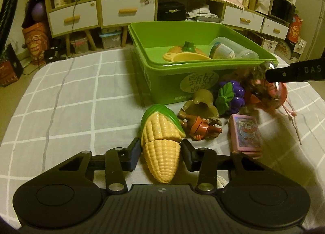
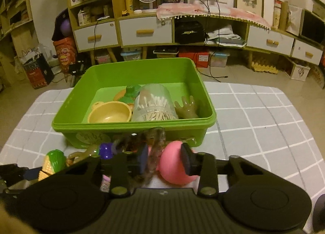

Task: Organize rigid objects
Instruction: 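Lift the corn with the left tool while the right tool grasps the dark claw clip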

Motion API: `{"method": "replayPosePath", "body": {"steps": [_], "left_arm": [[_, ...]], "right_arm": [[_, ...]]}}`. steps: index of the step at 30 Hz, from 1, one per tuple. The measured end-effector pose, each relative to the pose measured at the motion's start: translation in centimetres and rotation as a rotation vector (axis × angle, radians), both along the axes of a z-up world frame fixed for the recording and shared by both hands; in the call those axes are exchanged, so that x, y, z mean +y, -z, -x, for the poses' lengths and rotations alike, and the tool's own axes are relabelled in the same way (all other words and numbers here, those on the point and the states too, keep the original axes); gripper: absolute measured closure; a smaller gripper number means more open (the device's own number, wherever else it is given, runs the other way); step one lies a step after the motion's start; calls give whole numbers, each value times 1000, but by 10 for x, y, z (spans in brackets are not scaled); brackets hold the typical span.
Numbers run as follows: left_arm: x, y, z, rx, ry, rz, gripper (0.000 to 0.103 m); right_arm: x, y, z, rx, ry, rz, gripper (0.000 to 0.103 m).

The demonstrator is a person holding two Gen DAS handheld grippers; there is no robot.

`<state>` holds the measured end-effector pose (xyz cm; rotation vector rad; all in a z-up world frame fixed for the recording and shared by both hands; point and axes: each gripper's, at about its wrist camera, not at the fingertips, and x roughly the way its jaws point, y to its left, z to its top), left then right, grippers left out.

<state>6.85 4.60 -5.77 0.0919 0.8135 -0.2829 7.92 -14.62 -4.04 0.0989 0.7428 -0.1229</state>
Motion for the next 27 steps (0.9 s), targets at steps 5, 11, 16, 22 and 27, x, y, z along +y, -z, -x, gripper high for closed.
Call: {"method": "replayPosePath", "body": {"steps": [5,11,16,22,27], "left_arm": [[4,-1,-2,15,-4,35,57],[5,-5,-1,23,-5,59,57],[6,-10,0,20,-6,88,57],[7,-14,-1,21,-10,108,57],[10,-20,-1,17,-20,130,57]], "right_arm": [[-7,-1,0,24,-15,-111,103],[-29,-1,0,46,21,-272,103],[-48,-2,2,51,60,-380,103],[-60,-5,4,51,85,-455,103],[-65,-10,7,41,89,-488,103]]}}
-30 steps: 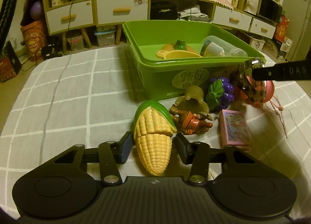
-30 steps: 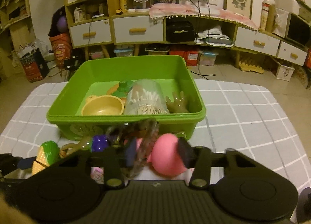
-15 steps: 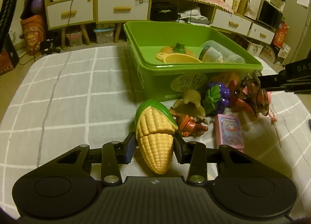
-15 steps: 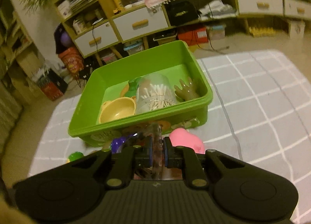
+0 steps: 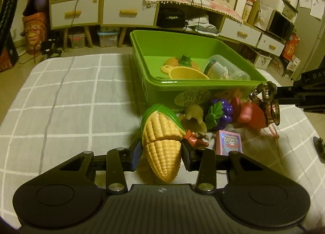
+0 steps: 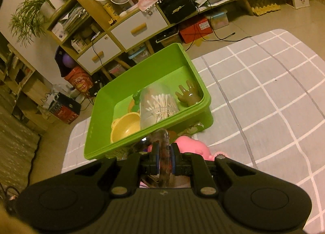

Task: Organize rigid objects
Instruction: 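Lift the corn with the left tool while the right tool grasps the dark claw clip, then carry the corn with the left tool while the right tool carries the clip over the tub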

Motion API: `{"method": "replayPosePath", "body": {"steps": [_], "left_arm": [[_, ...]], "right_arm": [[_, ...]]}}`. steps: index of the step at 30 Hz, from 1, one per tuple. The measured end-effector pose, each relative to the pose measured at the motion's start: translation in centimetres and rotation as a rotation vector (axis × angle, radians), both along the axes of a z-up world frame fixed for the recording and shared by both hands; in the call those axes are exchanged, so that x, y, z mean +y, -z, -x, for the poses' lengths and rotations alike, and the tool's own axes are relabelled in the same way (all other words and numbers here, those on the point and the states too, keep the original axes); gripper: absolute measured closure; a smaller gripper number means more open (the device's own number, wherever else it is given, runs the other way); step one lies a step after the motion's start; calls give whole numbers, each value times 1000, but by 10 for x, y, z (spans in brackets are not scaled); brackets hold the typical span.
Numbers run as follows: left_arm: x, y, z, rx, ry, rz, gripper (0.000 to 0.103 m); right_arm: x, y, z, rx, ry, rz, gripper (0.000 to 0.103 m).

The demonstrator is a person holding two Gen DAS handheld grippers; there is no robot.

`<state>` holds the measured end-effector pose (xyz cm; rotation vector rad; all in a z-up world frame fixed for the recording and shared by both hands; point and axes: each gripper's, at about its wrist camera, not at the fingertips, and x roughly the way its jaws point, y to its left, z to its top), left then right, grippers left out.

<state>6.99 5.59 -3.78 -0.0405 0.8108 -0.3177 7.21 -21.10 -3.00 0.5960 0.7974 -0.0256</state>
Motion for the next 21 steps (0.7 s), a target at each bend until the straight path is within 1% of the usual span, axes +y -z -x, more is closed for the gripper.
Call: {"method": "replayPosePath", "body": {"steps": [11,17,21], "left_arm": [[3,-19,3,-37,-9,54,57],[-4,-28,4,-57,1,28,57],[-9,-36,-1,-76,2,26,57]], "right_arm": [[-17,-17,3,-50,41,-45,103],[-28,-24,-1,-77,67,-49,103],[-34,-28,-4,-99,78,-51,103]]}}
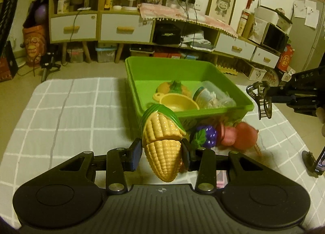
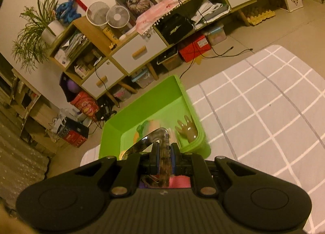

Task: Organize rigid objects
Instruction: 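Carry the corn with the left tool while the right tool carries the clip over the tub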

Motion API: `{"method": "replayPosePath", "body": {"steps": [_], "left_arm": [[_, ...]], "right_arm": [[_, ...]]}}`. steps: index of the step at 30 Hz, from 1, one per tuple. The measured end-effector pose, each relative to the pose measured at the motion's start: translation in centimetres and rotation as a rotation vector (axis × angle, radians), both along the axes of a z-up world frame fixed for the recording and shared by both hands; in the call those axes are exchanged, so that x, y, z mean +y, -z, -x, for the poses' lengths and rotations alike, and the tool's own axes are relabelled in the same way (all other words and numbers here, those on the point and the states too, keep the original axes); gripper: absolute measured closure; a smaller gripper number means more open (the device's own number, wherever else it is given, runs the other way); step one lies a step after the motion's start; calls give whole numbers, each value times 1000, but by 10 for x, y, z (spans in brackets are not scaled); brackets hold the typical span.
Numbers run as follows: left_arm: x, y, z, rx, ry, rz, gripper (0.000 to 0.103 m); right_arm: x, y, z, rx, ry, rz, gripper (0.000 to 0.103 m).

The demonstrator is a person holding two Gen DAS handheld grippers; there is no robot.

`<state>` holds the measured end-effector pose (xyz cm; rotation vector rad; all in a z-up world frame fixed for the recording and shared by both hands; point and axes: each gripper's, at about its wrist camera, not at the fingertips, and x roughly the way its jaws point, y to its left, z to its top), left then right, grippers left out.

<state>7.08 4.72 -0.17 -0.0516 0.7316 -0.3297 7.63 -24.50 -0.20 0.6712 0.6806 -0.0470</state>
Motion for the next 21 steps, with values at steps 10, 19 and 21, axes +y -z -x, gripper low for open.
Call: {"method": "replayPosePath", "body": {"steps": [10,19,21], "left_arm": [[-34,-16,-30,-25,6,29,57],[-67,-12,-66,11,2,24,57],[-70,-8,-74,34,-11,25,57]], "right_arm": [[-18,-1,-8,-28,45,-7,103],[-23,1,-18,-54,52,17,103],[-22,3,-20,-56,48,13,103]]}}
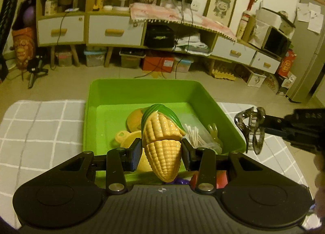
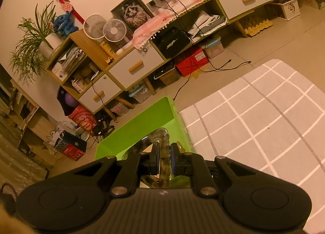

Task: Organize rigid objects
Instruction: 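Carry the corn with the left tool while the right tool carries the clip over the tub, then lower the corn into the yellow bowl and open the left tool while the right tool releases the clip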

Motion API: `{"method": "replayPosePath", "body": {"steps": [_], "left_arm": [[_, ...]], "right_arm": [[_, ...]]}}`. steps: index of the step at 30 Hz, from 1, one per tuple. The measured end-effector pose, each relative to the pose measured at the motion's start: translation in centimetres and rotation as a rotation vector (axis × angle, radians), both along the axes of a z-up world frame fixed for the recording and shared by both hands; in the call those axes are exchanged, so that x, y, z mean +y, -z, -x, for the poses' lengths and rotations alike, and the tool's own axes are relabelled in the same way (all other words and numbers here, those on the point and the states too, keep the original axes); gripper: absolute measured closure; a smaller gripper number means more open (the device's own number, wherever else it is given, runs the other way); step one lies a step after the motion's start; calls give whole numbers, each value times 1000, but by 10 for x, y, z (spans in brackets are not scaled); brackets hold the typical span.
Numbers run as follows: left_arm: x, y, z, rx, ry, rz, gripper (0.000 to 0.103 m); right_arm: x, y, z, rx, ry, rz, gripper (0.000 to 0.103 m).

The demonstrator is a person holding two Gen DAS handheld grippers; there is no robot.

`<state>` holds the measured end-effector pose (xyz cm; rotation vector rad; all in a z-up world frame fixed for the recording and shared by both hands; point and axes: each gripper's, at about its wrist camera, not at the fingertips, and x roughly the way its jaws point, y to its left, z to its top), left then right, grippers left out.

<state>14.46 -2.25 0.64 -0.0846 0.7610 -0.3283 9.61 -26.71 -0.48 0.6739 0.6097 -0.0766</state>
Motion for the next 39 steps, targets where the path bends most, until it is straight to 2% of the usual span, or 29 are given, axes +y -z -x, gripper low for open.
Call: {"method": "replayPosePath", "body": {"steps": [14,25,39], "left_arm": [[-10,18,-29,80,-61,-66,57],[-15,26,-30,102,-60,-103,57],[-18,29,-29,110,-52,-121,57]], "right_arm": [[6,10,-7,-2,4,72,103],[11,16,-12,8,0,125,103],[10,19,-12,13,-3,130,103]]}}
